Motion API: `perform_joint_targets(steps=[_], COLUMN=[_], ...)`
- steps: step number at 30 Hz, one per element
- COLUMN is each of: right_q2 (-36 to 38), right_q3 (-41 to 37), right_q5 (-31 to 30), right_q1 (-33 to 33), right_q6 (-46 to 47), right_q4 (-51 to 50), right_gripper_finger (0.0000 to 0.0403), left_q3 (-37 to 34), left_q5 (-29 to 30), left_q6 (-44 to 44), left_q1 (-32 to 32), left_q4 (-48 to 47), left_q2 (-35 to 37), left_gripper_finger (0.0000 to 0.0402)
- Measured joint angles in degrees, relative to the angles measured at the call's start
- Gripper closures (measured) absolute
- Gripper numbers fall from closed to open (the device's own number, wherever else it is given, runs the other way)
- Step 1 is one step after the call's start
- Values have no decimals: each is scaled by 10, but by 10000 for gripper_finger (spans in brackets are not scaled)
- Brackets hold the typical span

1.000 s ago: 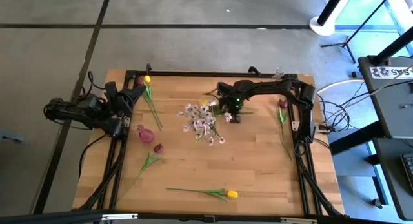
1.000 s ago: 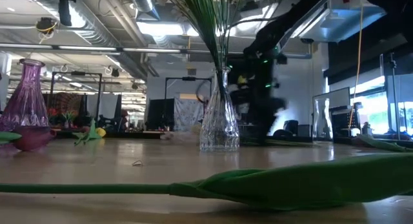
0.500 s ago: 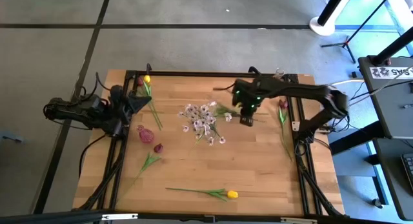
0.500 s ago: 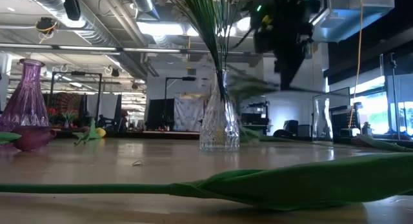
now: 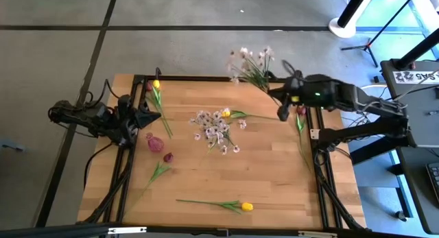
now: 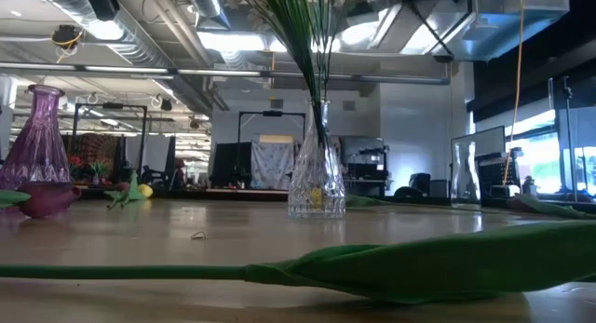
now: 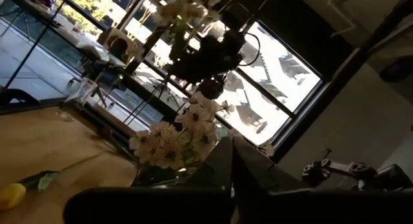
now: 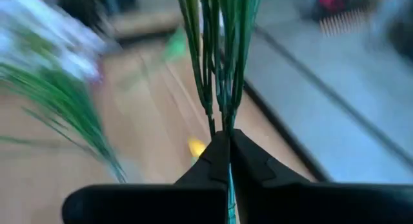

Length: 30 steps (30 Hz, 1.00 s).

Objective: Sort flowers into vase by color
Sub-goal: Put the white flowers into the bottom transparent vase

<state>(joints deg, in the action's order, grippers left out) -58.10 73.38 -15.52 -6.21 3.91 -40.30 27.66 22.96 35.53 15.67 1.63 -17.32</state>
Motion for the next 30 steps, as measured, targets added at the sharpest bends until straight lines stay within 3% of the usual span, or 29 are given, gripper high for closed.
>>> perform_joint_targets(steps=[5, 7, 11, 14, 18, 22, 30], right_q2=[5, 5, 3, -6, -23, -50, -136], right_q3=[-11, -48, -176, -289, -409, -465, -468], right_q5=[-14, 12, 105, 191, 228, 243, 328], right_q1=[72, 72, 39, 24, 1, -19, -24], right_q6=[-121, -143, -132, -119, -99, -87, -53], right_q4=[177, 256, 415, 634, 871, 933, 1032], right_gripper_finger=[402, 402, 402, 402, 402, 402, 402], left_q3=[0, 0, -5, -6, -6, -6, -6], left_q5=[0, 0, 4, 25, 60, 128, 238], left_q6=[4, 13, 20, 36, 40, 38, 28], left_q1=[3, 3, 3, 2, 2, 2, 2], left_q4=[13, 14, 15, 16, 45, 56, 49], left_q2=[-7, -14, -34, -50, -64, -71, -71], left_gripper_finger=[401, 401, 401, 401, 401, 401, 401])
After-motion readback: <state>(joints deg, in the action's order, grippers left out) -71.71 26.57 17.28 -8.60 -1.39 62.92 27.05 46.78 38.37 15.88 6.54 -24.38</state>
